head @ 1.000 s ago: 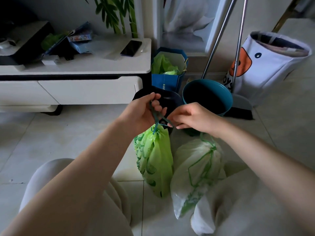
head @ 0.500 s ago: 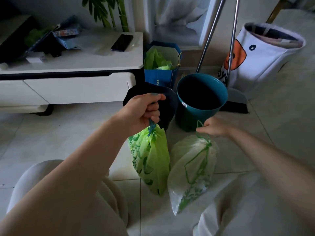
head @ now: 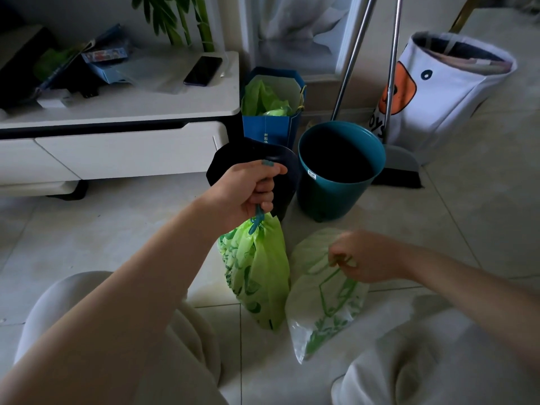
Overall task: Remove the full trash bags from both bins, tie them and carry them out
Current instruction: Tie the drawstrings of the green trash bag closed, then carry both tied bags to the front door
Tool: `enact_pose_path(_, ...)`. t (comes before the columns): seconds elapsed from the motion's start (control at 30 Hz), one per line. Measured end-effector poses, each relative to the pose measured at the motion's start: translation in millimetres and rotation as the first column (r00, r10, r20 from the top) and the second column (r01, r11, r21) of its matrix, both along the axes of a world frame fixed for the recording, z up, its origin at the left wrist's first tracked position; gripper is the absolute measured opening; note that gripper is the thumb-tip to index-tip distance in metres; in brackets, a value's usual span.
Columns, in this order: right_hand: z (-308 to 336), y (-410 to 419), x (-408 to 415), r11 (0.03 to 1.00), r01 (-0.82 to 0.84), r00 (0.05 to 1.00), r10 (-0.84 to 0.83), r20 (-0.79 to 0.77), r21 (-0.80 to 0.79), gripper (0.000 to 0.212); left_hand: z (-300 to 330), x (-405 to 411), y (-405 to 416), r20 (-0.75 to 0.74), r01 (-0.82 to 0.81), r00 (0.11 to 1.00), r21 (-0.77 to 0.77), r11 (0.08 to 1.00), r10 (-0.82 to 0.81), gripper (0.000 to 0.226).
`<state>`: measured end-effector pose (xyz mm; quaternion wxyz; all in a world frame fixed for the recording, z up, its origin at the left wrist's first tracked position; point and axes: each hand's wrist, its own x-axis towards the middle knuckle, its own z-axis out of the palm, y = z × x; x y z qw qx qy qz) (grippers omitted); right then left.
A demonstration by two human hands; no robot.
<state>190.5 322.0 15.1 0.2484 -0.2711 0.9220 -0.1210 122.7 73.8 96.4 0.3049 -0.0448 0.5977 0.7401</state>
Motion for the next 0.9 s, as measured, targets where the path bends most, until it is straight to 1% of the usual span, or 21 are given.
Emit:
enact_pose_path(0.07,-7,3,10,0.980,-0.169,0.979,0.179,-0.096,0.106,0.027,-2,1,4,0.000,0.007,1.000,-0.028,1.000,-0.007,0.014)
enact_pose_path(0.13,-21,9,16,0.900,-0.323,0.907,0.382,-0.175,0.291,0.029,-5,2,7,-0.002,0.021,1.000,-0.052,0.998,-0.021,0.014)
enact_pose_path(0.17,-28,12,18,0.856,-0.363,0.877,0.447,-0.176,0.368,0.031,-6,3,9,-0.008,0.028,1.000,-0.064,0.998,-0.028,0.014)
enact_pose_path(0.23,-38,15,19,0.798,-0.388,0.829,0.521,-0.204,0.462,0.029,-7,3,11,-0.027,0.042,0.999,-0.090,0.995,-0.044,0.014)
enact_pose_path(0.3,-44,14,17,0.791,-0.366,0.777,0.550,-0.307,0.490,0.014,-9,5,12,-0.051,0.052,0.997,-0.117,0.992,-0.058,0.013)
enact_pose_path(0.33,-46,13,14,0.801,-0.353,0.764,0.545,-0.346,0.484,0.011,-10,6,13,-0.062,0.054,0.996,-0.133,0.990,-0.062,0.014)
enact_pose_path(0.4,-47,14,9,0.844,-0.327,0.777,0.496,-0.387,0.426,0.013,-10,9,13,-0.087,0.054,0.994,-0.174,0.983,-0.070,0.015)
enact_pose_path(0.43,-45,14,9,0.882,-0.292,0.817,0.431,-0.382,0.370,0.012,-10,11,13,-0.106,0.053,0.991,-0.200,0.978,-0.076,0.016)
enact_pose_path(0.47,-42,15,9,0.931,-0.245,0.868,0.335,-0.367,0.271,0.010,-9,13,13,-0.133,0.052,0.988,-0.231,0.971,-0.084,0.017)
enact_pose_path(0.5,-37,15,9,0.976,-0.161,0.923,0.201,-0.329,0.143,0.010,-8,15,14,-0.164,0.048,0.982,-0.263,0.964,-0.094,0.019)
enact_pose_path(0.53,-29,16,9,0.998,-0.055,0.964,0.064,-0.258,0.040,0.011,-7,18,14,-0.195,0.044,0.975,-0.289,0.956,-0.104,0.019)
enact_pose_path(0.57,-19,15,9,0.997,0.057,0.986,-0.063,-0.154,-0.047,0.011,-6,20,15,-0.223,0.038,0.969,-0.307,0.951,-0.111,0.020)
enact_pose_path(0.6,-10,14,10,0.981,0.154,0.984,-0.164,-0.074,-0.121,0.009,-6,24,16,-0.245,0.033,0.962,-0.318,0.947,-0.116,0.021)
enact_pose_path(0.63,-1,13,11,0.955,0.230,0.970,-0.241,-0.037,-0.186,0.009,-5,27,18,-0.264,0.031,0.957,-0.328,0.944,-0.123,0.021)
enact_pose_path(0.7,16,16,9,0.878,0.368,0.928,-0.369,0.057,-0.305,0.011,-2,32,25,-0.289,0.026,0.949,-0.330,0.944,-0.127,0.021)
enact_pose_path(0.73,25,18,9,0.801,0.456,0.889,-0.428,0.163,-0.386,0.011,-1,35,28,-0.298,0.022,0.946,-0.320,0.947,-0.123,0.021)
enact_pose_path(0.77,33,21,8,0.697,0.543,0.839,-0.469,0.275,-0.467,0.011,1,37,32,-0.311,0.022,0.943,-0.309,0.951,-0.123,0.020)
enact_pose_path(0.83,49,31,10,0.469,0.669,0.738,-0.512,0.441,-0.576,0.017,7,39,43,-0.349,0.039,0.925,-0.303,0.952,-0.149,0.019)
enact_pose_path(0.9,65,40,13,0.253,0.726,0.661,-0.513,0.548,-0.639,0.009,14,39,55,-0.377,0.074,0.907,-0.297,0.952,-0.188,0.019)
